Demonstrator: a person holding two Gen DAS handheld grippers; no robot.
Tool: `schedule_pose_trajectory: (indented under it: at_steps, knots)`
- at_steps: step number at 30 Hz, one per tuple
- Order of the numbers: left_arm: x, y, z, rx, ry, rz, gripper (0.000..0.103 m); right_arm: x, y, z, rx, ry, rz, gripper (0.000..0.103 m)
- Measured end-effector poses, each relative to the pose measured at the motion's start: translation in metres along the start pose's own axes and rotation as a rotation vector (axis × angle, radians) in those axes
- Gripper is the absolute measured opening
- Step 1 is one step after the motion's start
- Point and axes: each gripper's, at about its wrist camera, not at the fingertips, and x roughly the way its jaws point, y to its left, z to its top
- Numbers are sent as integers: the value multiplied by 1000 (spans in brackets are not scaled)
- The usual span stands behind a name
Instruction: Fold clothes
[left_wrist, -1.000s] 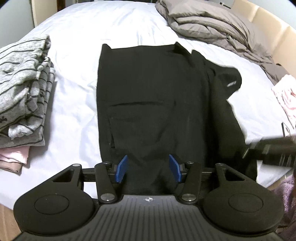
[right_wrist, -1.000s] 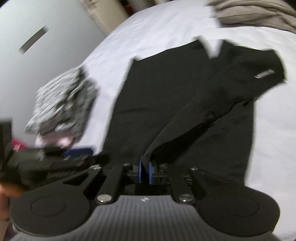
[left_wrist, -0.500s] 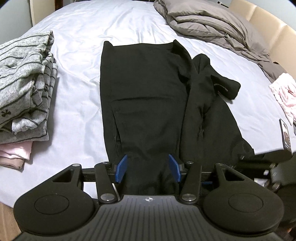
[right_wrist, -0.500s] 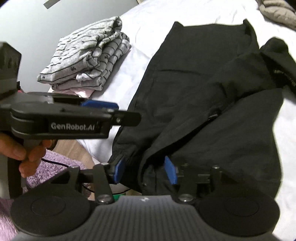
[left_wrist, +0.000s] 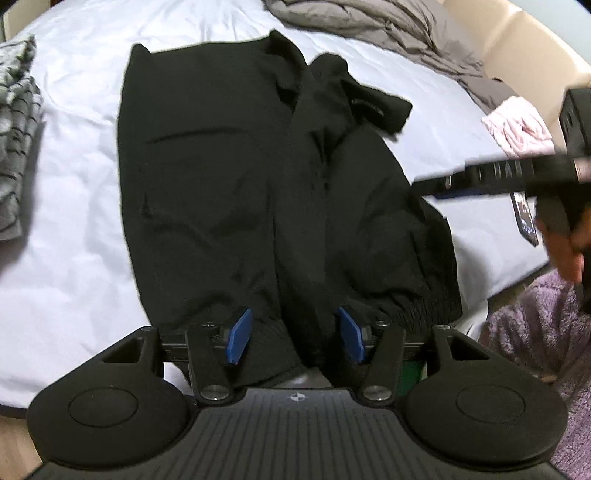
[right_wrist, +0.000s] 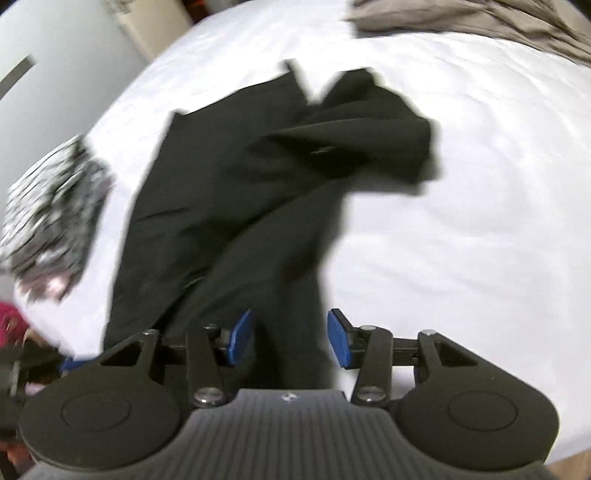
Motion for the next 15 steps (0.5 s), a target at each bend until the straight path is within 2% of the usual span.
schedule_pose_trajectory:
  at_steps: [4,6,13,15]
  knots:
    - [8,-4,1,8,16,-2,50,9,-20,28,33,-25,-34,52]
    - [11,-6,3,10,24,-5,50,15,-29,44,30,-44,-48,56]
    - [18,-8,5,25,53,-3,52,47,-55,92,-51,-112,-57,74]
    - [21,-8,5,29,60,-1,52,57,-62,102,-83,-119,-59,74]
